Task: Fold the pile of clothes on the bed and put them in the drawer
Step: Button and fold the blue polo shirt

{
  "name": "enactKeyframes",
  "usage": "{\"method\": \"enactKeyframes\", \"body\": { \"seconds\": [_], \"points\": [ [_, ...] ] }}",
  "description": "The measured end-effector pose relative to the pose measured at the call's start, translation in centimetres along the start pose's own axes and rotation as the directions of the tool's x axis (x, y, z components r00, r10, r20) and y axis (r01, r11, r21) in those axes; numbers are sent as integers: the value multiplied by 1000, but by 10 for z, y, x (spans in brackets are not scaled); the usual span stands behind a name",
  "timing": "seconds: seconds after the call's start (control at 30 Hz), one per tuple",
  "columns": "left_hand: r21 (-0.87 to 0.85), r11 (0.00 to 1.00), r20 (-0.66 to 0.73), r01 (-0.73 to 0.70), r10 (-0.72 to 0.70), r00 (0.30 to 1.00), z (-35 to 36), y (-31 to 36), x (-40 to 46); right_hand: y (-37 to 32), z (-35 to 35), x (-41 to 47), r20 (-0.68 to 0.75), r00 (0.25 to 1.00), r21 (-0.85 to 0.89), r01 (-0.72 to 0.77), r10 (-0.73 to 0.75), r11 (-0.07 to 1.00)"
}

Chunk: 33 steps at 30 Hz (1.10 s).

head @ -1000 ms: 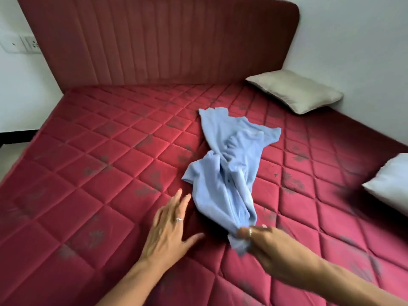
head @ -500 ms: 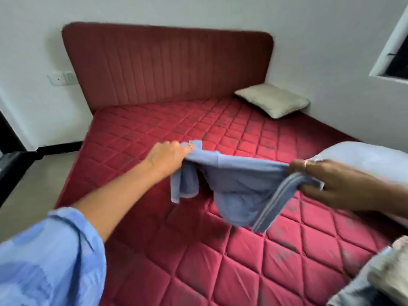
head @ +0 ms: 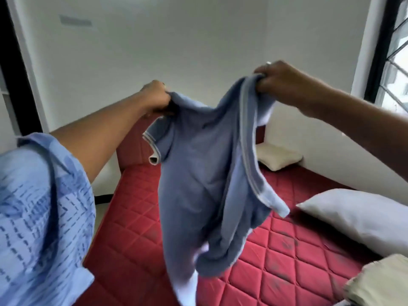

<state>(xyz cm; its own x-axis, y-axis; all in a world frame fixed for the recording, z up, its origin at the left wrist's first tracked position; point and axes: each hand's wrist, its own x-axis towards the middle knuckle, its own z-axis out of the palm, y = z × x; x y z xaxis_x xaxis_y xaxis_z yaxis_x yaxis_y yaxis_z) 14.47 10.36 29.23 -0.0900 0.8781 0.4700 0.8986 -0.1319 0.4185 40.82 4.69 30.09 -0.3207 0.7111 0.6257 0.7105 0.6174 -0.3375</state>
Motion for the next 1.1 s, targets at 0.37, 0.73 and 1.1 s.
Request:
{"method": "enactKeyframes", "body": {
  "seconds": [0.37,0.73,1.1],
  "points": [
    [-562,826,-150,-39,-55,987,-14,51,-163,-91,10,30,12,989,186,-144,145,972],
    [99,991,-122,92,-80,989,-22,-10,-159,-110,-64,12,-299,918,-99,-302,261,948],
    [-778,627,8,34,-44,999,-150,42,-134,-114,-98,-4,-15,918,802,-225,396,553]
  ]
}}
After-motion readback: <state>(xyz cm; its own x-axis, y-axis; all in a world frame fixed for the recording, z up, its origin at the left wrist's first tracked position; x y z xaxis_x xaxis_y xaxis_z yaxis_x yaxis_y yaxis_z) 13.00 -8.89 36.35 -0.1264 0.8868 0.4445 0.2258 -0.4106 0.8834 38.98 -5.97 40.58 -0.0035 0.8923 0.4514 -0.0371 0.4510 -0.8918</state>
